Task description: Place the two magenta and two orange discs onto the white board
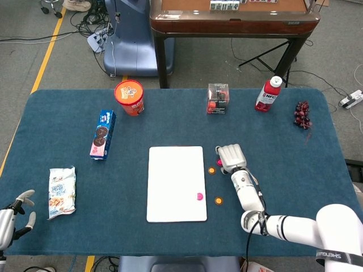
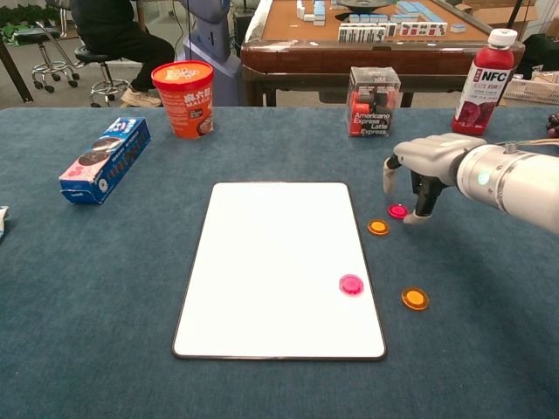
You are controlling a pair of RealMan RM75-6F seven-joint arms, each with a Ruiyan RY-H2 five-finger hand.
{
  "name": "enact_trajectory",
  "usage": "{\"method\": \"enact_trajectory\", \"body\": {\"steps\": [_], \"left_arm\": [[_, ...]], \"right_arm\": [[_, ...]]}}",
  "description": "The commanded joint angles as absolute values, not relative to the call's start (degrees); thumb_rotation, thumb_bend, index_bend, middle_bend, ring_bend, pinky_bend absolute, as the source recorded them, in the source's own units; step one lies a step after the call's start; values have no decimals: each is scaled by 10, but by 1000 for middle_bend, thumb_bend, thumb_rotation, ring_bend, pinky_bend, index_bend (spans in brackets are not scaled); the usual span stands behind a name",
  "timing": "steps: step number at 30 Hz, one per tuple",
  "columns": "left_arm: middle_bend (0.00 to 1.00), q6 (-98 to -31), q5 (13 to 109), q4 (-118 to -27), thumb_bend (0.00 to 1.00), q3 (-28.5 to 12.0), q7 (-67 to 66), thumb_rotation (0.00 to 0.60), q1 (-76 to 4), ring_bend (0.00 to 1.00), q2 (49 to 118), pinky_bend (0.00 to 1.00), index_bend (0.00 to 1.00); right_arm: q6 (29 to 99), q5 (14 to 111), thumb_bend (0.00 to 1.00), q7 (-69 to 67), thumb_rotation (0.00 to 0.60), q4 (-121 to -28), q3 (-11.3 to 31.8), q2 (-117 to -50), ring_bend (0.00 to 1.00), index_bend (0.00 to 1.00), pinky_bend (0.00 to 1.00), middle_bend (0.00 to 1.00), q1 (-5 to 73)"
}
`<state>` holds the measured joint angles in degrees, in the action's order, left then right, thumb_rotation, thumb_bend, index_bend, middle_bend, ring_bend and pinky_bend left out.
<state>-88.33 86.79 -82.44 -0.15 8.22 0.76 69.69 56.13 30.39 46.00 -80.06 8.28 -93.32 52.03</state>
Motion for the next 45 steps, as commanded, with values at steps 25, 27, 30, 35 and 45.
{"method": "enact_trajectory", "body": {"steps": [25, 27, 30, 35, 45], "left_arm": [[426, -881, 866, -817, 472, 2, 89, 600, 13, 506, 703, 662, 265], [426, -881, 866, -817, 472, 2, 89, 600, 13, 506, 703, 662, 265], [426, -881, 867, -817, 472, 2, 88, 600, 13, 506, 703, 662, 265], [426, -880, 867, -819, 472, 1, 87, 600, 12, 506, 703, 662, 265], [426, -882, 868, -826, 472, -3, 83, 600, 9, 506, 699, 662, 265]], "right_arm": [[540, 287, 252, 450, 600, -761, 87, -954, 1000, 457, 1000, 1000, 528], [540, 287, 255, 449, 600, -762, 87, -953, 1000, 479, 1000, 1000, 527], [543, 291, 260, 446, 600, -765, 86, -951, 1000, 513, 1000, 1000, 525], [552, 305, 263, 435, 600, -787, 88, -935, 1000, 525, 1000, 1000, 518], [594, 364, 263, 424, 600, -895, 86, -879, 1000, 527, 1000, 1000, 503]]}}
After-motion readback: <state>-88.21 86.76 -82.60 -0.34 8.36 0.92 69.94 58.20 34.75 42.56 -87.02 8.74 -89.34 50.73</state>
